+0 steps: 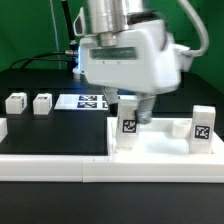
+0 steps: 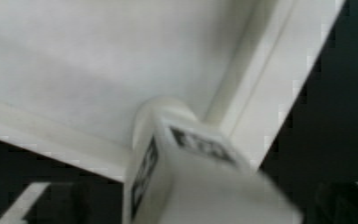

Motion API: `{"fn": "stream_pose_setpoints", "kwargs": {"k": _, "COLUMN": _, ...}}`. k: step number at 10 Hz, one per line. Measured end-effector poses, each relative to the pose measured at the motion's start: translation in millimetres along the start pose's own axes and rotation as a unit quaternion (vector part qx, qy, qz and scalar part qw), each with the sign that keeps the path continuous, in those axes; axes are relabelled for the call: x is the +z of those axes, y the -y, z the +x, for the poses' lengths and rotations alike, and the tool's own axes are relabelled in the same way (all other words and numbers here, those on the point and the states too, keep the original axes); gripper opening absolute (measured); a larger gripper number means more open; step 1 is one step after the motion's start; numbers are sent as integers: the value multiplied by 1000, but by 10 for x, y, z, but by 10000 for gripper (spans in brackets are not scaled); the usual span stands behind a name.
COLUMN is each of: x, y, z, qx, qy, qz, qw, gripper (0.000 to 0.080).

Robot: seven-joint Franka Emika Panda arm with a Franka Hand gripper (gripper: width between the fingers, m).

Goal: Assemble square table

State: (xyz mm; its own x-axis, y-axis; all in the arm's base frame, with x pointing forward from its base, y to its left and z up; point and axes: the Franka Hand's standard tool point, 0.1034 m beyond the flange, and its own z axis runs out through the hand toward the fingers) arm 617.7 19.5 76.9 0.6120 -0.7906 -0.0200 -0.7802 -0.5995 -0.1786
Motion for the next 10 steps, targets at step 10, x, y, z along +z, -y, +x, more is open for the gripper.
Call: {"fn": "stream_pose_setpoints", "kwargs": {"k": 10, "x": 12, "y": -80, "z": 126, "qx": -370, "qy": -17, "qz": -30, "qw": 928, "gripper": 526}}
